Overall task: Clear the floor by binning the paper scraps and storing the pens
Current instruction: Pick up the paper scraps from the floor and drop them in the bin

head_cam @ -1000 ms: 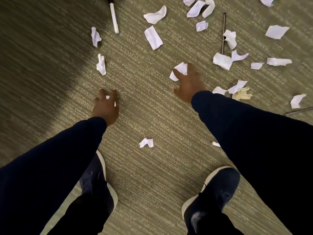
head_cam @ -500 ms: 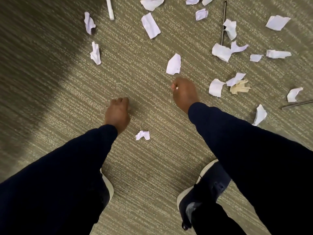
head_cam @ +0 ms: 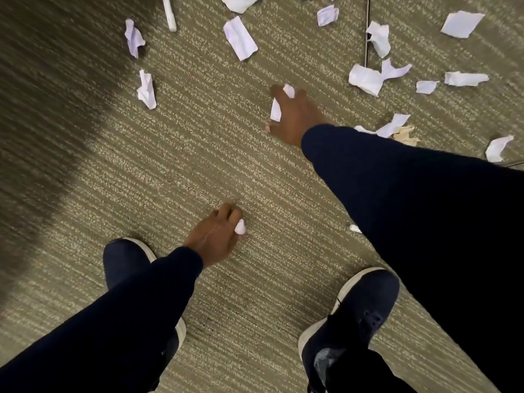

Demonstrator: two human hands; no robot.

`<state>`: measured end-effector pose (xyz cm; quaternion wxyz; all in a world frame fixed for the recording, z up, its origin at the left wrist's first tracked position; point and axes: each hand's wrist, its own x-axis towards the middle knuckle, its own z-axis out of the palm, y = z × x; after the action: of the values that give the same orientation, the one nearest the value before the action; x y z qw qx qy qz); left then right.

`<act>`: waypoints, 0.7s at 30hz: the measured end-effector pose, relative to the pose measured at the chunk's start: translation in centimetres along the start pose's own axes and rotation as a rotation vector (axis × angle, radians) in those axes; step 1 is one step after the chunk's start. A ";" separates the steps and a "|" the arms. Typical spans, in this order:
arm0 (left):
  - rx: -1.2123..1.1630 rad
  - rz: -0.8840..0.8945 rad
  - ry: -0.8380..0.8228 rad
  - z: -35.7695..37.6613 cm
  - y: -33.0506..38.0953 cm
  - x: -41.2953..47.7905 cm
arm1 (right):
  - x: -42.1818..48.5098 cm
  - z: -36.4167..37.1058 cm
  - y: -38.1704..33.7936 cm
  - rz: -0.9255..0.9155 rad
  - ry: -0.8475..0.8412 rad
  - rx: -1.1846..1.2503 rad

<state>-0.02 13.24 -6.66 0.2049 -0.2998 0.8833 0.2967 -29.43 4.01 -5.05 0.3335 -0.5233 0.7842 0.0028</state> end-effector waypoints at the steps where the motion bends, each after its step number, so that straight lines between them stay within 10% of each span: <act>1: -0.014 0.013 0.000 0.1 -0.2 -0.1 | -0.2 0.6 0.1 -0.009 0.028 -0.026; 21: -0.073 -0.426 0.164 -22.7 3.0 -3.5 | -21.6 -4.7 -2.1 0.395 -0.013 0.547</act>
<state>-3.58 1.88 13.19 0.1793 -0.5099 0.8024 0.2530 -25.15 19.04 10.65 0.4596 -0.2525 0.8399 -0.1398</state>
